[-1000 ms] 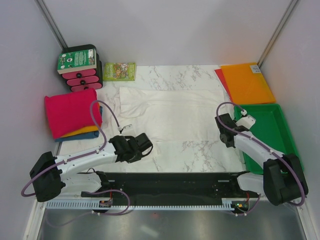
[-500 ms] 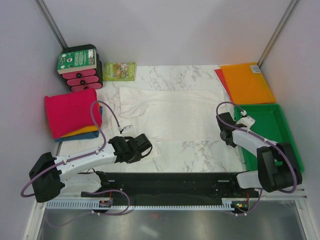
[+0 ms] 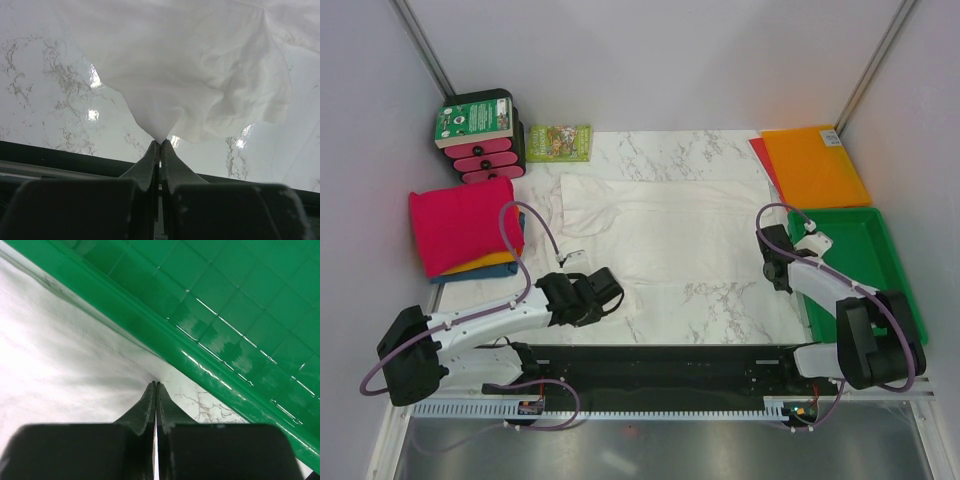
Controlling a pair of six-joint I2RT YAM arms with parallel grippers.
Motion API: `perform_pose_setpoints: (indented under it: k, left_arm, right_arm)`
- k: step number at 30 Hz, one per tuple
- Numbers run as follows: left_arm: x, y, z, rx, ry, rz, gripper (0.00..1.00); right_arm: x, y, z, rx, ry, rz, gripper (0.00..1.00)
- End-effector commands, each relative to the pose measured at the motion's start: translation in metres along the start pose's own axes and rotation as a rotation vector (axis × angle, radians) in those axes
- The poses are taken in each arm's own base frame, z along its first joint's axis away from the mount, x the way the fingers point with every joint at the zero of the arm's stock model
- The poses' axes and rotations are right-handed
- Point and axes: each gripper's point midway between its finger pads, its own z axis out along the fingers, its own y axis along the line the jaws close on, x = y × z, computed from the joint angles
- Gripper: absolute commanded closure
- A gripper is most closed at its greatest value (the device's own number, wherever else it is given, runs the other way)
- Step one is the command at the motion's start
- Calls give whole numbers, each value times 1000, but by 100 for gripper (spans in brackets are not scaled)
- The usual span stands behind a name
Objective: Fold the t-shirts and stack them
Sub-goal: Fold the tshirt
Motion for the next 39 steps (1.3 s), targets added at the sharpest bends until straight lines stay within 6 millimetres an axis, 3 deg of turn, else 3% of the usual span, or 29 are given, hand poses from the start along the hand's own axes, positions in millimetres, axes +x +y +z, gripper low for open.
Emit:
perform_pose_setpoints:
  k: [1,3,4,7,12,17,24,32,39]
  left_arm:
    - [-8,1,-5,11,-39,-1,98]
    - [-7,2,-5,6,-38,-8,98]
    - [-8,2,-5,4,-37,-12,98]
    - [-6,1,-4,0,-29,-15,98]
    - [-8,-1,-4,-3,-33,-15,98]
    - [-8,-3,-3,-6,-34,-5,98]
    - [-10,-4,-2,-1,-42,6,98]
    - [-9,-7,0,5,-38,15,98]
    - [-8,-5,-1,11,-38,5,98]
  right_arm:
    - [-4,-3,-4,-14,-14,9,100]
    - [-7,-3,-5,-17,-22,2,95]
    - [-10,-4,-6,-17,-32,7,78]
    - [-15,-6,-8,-15,-54,3,52]
    - [-17,-5,-3,-51,-27,48,44]
    - [-3,-12,16,-36,61,129,44]
    - [17,-7,23,-65,155,169,49]
    - [21,-14,19,-56,163,159,64]
    - [20,-18,13,-63,165,151,86]
